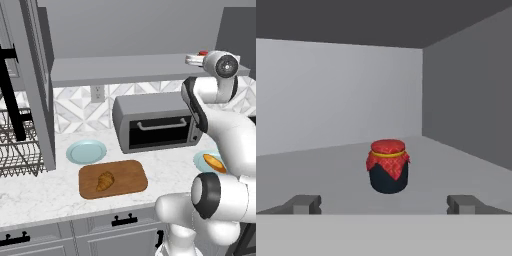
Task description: From the different types of pastries on the counter, select a croissant and place it on the cutting board. Then retrieve a jar of jam from the cabinet and place it alongside the croissant on the cutting board.
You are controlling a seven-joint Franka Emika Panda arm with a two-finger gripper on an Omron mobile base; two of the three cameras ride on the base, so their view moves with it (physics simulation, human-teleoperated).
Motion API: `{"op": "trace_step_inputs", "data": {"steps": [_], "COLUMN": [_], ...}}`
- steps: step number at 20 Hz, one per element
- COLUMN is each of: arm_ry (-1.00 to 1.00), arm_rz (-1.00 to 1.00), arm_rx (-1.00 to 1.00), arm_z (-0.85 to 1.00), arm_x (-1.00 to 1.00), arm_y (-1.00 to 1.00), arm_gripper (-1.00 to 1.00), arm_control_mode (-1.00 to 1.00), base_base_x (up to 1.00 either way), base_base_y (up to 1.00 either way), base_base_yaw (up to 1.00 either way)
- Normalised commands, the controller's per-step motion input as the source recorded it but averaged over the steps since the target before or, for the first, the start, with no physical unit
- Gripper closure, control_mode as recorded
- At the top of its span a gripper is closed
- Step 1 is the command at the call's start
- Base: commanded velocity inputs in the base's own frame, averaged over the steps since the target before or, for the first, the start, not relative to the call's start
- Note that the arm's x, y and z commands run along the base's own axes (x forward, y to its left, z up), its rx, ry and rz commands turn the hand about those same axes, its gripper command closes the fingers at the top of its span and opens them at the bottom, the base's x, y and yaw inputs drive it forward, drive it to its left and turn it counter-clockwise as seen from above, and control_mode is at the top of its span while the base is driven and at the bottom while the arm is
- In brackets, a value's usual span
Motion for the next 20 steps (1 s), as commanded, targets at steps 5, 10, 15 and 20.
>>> {"op": "trace_step_inputs", "data": {"steps": [5,10,15,20], "arm_ry": [0.07,0.09,0.07,0.06], "arm_rz": [0.0,0.0,0.0,0.0], "arm_rx": [0.0,0.0,0.0,0.0], "arm_z": [0.0,0.0,0.0,0.0], "arm_x": [0.41,0.26,0.22,0.22], "arm_y": [-0.26,-0.27,-0.02,0.0], "arm_gripper": [-1.0,-1.0,-1.0,-1.0], "arm_control_mode": [-1.0,-1.0,-1.0,-1.0], "base_base_x": [0.0,0.0,0.0,0.0], "base_base_y": [0.0,0.0,0.0,0.0], "base_base_yaw": [0.0,0.0,0.0,0.0]}}
